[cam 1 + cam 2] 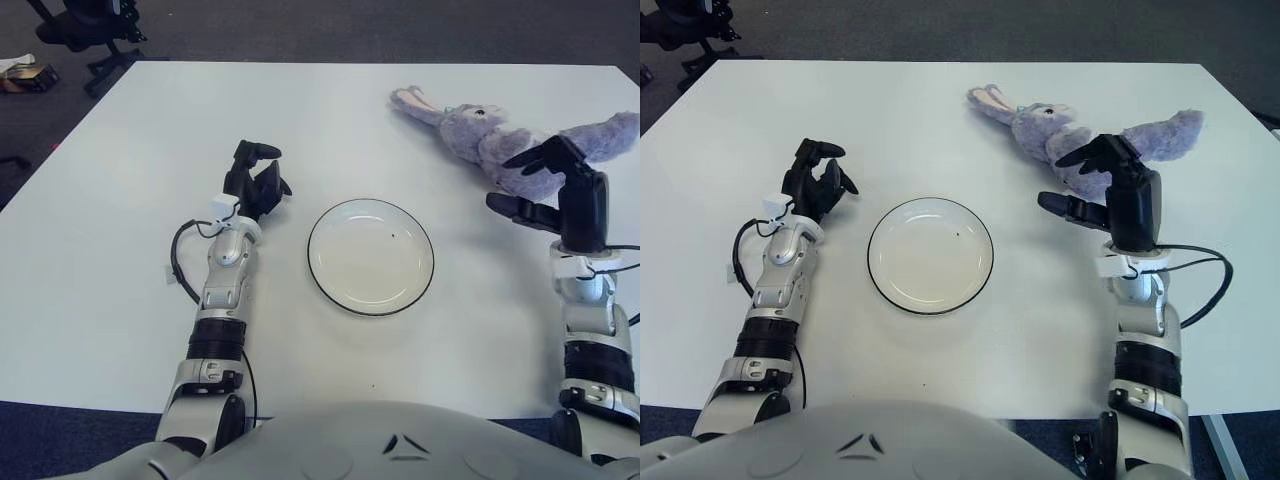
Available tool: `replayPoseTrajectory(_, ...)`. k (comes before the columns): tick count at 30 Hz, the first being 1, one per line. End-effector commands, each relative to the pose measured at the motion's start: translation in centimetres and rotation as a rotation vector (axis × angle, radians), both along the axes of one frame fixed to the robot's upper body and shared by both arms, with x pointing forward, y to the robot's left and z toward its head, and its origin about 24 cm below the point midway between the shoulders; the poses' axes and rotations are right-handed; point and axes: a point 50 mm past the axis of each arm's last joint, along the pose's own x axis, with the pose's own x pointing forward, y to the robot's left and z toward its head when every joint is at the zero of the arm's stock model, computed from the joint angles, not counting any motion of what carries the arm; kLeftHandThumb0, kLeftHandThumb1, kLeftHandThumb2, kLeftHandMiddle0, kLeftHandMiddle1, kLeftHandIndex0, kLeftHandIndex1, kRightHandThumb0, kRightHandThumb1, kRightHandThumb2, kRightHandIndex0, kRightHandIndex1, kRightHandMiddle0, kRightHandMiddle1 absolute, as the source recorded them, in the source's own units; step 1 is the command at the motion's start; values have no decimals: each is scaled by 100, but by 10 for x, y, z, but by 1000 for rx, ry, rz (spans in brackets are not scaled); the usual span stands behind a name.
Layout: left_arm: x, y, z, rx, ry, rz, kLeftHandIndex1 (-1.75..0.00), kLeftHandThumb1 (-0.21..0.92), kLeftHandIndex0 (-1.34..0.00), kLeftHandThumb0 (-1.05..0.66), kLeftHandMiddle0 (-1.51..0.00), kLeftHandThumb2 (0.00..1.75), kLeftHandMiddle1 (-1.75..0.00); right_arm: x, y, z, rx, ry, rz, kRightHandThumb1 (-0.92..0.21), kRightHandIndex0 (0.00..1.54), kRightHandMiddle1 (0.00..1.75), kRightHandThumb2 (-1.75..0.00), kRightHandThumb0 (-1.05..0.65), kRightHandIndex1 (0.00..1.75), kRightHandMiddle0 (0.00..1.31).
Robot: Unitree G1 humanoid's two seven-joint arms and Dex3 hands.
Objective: Put the doll into the plate.
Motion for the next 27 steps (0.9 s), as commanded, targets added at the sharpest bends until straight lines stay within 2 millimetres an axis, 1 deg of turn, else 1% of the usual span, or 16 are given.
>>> replayPoseTrajectory(1, -12, -2, -27, -4, 96, 5, -175, 83, -26, -36, -82, 63, -175, 1, 2, 9, -112, -26, -35, -91, 55, 66, -7, -35, 25, 49)
replayPoseTrajectory(4, -11, -2, -28, 0, 96, 4, -175, 83, -26, -36, -82, 63, -175, 4, 4, 10, -152, -33, -54, -91, 59, 45, -2, -40, 9, 52)
replayPoseTrajectory(7, -11, -1, -29, 7, 97, 3, -175, 83, -26, -36, -82, 63, -175, 7, 6, 11, -188, -40, -67, -92, 61, 37, -3, -49, 4, 52)
replayPoseTrajectory(12, -10, -1, -29, 15, 97, 1, -175, 83, -26, -36, -82, 63, -175, 9, 7, 12, -224, -51, -78, -92, 61, 32, -6, -56, 1, 53)
replayPoseTrajectory(17, -8, 0, -31, 24, 101, -1, -175, 83, -26, -36, -82, 64, -175, 16, 11, 18, -270, -69, -79, -92, 59, 26, -8, -60, 0, 55)
replayPoseTrajectory(27, -7, 1, -32, 29, 100, -3, -175, 82, -27, -36, -82, 65, -175, 25, 17, 28, -310, -92, -108, -92, 58, 22, -11, -64, 0, 55)
